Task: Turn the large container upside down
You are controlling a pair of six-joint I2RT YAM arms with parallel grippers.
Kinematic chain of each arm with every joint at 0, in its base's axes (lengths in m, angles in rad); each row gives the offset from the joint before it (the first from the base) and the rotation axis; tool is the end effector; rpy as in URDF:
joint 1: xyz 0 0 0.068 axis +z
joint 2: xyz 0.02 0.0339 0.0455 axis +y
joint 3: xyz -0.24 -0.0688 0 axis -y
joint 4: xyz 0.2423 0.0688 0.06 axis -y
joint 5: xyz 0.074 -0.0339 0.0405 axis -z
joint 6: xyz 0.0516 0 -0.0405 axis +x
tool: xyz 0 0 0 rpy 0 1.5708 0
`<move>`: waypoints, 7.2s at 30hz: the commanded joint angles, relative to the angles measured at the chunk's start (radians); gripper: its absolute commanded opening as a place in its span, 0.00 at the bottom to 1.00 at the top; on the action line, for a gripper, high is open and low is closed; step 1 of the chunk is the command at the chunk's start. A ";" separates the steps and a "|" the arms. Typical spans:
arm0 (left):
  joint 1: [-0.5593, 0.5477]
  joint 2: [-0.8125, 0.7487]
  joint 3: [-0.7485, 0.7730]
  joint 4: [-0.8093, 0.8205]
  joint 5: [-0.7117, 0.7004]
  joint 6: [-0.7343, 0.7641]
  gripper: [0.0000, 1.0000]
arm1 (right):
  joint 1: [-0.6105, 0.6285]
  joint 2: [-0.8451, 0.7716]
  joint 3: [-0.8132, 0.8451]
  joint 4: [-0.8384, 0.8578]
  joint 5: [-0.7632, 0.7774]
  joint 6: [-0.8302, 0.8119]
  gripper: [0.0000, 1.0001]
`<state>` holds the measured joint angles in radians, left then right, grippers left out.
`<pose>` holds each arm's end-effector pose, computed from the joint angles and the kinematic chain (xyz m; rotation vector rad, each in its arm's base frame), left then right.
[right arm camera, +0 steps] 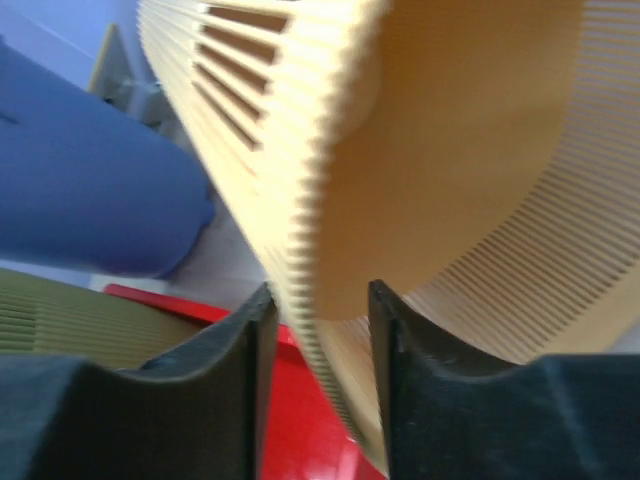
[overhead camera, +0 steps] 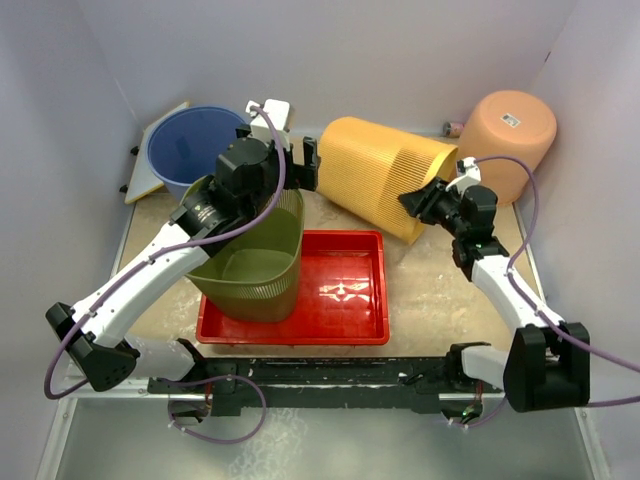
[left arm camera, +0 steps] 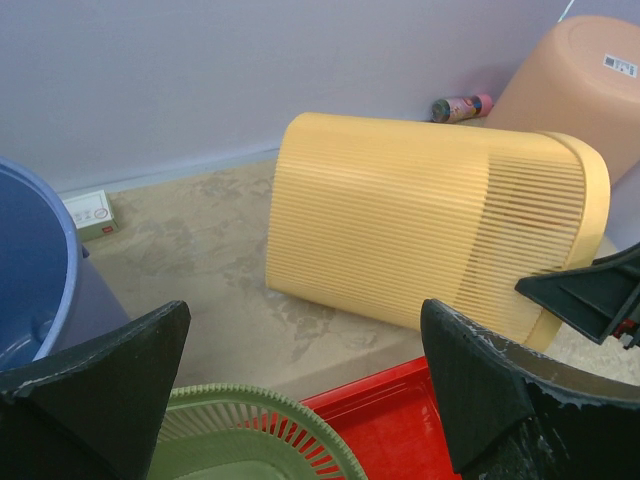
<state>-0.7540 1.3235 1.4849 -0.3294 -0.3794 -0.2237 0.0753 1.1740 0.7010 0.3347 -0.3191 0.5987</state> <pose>0.2398 -0.1990 0.4240 0.1815 1.7331 -0.3907 0.2901 0.0381 0.2609 0.2155 1.7502 0.7679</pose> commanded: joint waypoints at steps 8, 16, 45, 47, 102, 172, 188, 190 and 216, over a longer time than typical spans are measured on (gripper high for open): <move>0.001 -0.027 -0.015 0.053 -0.026 0.012 0.95 | 0.000 0.184 0.093 0.509 -0.105 0.467 0.00; 0.000 -0.015 -0.012 0.056 -0.029 0.000 0.95 | 0.098 0.421 0.278 0.756 -0.002 0.683 0.00; -0.001 0.018 -0.004 0.047 -0.018 -0.020 0.94 | -0.110 0.798 -0.235 1.443 -0.186 1.178 0.00; 0.000 0.019 0.000 0.046 -0.017 -0.020 0.94 | -0.135 0.795 -0.272 1.443 -0.205 1.162 0.00; -0.001 0.043 0.001 0.049 0.035 -0.051 0.94 | -0.339 0.999 -0.456 1.441 -0.472 0.939 0.16; -0.007 0.743 0.738 0.045 0.450 -0.079 0.95 | 0.020 -0.248 0.036 -0.429 0.174 -0.219 1.00; -0.007 0.282 0.415 0.053 0.371 -0.083 0.95 | 0.328 0.043 0.195 -0.269 0.348 -0.182 1.00; -0.008 0.223 0.370 0.099 0.379 -0.095 0.95 | 0.361 0.072 0.238 -0.260 0.363 -0.189 1.00; -0.008 -0.153 0.105 -0.097 0.005 -0.074 0.94 | 0.280 0.817 1.056 -0.395 0.668 -0.274 1.00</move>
<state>-0.7658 1.2179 1.5963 -0.4080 -0.3344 -0.2955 0.3695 2.0109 1.6737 -0.0242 0.3283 0.3511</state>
